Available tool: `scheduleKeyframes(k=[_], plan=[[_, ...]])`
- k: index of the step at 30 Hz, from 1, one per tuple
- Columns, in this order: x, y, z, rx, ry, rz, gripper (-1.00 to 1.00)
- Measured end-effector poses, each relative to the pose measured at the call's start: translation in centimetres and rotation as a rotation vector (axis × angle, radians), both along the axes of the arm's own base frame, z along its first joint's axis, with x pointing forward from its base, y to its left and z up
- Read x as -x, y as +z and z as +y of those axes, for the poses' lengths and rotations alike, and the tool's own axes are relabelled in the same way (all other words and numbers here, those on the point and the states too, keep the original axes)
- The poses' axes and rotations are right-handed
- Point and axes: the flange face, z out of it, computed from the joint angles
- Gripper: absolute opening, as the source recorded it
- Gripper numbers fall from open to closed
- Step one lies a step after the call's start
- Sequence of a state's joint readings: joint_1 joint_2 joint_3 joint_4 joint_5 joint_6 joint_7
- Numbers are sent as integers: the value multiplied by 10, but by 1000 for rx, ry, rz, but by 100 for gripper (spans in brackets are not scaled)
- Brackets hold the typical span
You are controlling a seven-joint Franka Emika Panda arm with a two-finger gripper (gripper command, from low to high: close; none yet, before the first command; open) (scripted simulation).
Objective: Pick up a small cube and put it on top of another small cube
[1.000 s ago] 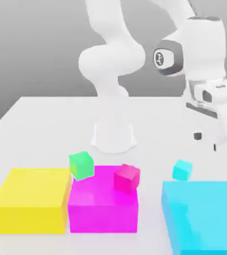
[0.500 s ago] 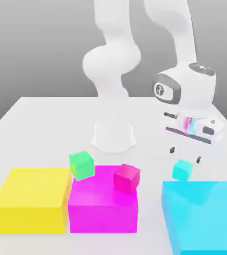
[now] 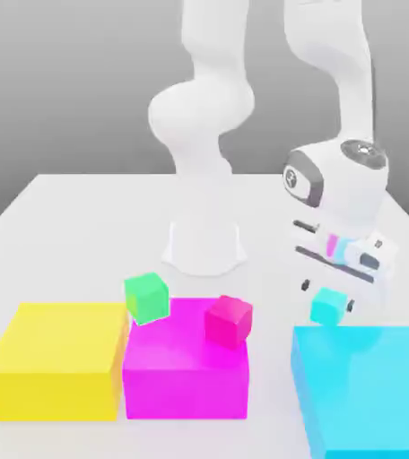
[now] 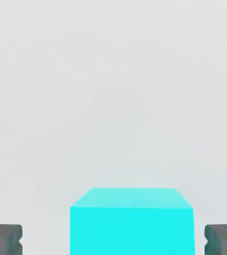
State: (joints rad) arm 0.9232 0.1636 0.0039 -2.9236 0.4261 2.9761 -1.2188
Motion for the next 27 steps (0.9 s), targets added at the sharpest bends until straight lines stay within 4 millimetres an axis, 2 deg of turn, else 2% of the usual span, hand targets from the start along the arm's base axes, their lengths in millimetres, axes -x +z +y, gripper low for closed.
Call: scheduleKeyframes(k=[12,13,27], plan=[[2,-12,-1,-29,12,-93,0],[3,-12,0,-33,14,-103,-100],[1,-9,-2,-8,2,-37,-100]])
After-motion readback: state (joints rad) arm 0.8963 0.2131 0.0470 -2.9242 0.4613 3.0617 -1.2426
